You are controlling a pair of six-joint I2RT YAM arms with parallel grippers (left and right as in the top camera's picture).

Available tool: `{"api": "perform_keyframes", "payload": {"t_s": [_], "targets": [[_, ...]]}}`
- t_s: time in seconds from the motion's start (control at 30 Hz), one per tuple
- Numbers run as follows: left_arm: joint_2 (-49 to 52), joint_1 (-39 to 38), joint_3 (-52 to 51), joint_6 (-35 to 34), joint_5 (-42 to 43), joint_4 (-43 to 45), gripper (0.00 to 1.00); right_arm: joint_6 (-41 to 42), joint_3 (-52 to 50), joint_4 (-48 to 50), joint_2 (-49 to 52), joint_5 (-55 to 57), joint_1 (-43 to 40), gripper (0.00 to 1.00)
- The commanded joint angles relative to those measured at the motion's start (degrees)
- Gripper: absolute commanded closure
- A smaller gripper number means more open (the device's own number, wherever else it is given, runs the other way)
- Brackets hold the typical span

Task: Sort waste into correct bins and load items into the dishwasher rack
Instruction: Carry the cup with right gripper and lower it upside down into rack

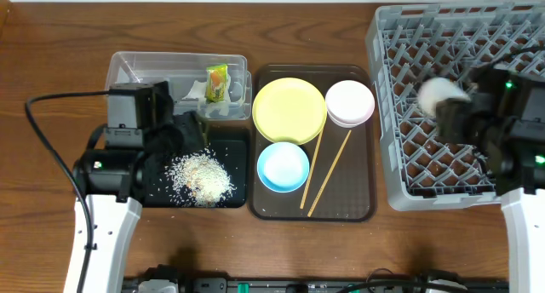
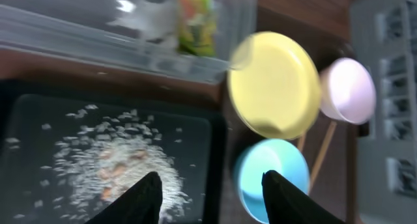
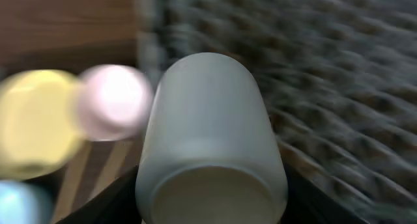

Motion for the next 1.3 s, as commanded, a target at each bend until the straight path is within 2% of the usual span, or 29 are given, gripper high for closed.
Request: {"api": "perform_keyframes", "payload": {"t_s": [0.0, 0.23, 0.53, 0.6, 0.67, 0.73, 0.97, 1.13, 1.23, 1.27], "targets": [[0.0, 0.7, 0.2, 1.0, -2.7, -0.1, 0.45, 1.0, 0.4, -2.3, 2.2, 14.6, -3.1, 0.6], [0.4, 0.7, 0.2, 1.0, -2.6, -0.1, 0.44, 5.2, -0.5, -5.4, 9.4, 14.9, -8.2, 0.61], [0.4, 0.7, 0.2, 0.9, -2.6, -0.1, 0.43, 5.4, -0.7, -3.7, 20.0, 10.7, -8.4, 0.59], [0.4, 0.7, 0.2, 0.9, -2.6, -0.1, 0.43, 5.4, -0.6, -3.4, 21.6, 9.4, -8.4, 0.54], [0.4, 0.7, 0.2, 1.0, -2.6, -0.1, 0.39, 5.4, -0.6, -3.1, 22.4, 7.3, -8.4, 0.37], [0.4, 0.7, 0.2, 0.9, -2.6, -0.3, 0.38, 5.4, -0.6, -3.0, 22.2, 5.6, -8.4, 0.28], [0.5, 0.7, 0.2, 1.0, -2.6, -1.2, 0.38, 5.3, -0.6, -2.7, 19.3, 4.8, -8.4, 0.34], [0.6, 0.7, 0.2, 0.9, -2.6, -1.2, 0.38, 5.3, -0.5, -1.6, 17.0, 4.4, -8.4, 0.28], [0.6, 0.7, 0.2, 0.9, -2.6, -1.2, 0.38, 5.3, -0.3, -1.3, 14.7, 2.3, -8.4, 0.33], [0.6, 0.7, 0.2, 1.0, -2.6, -1.2, 0.38, 5.3, -0.3, -0.9, 13.6, 0.3, -8.4, 0.37]]}}
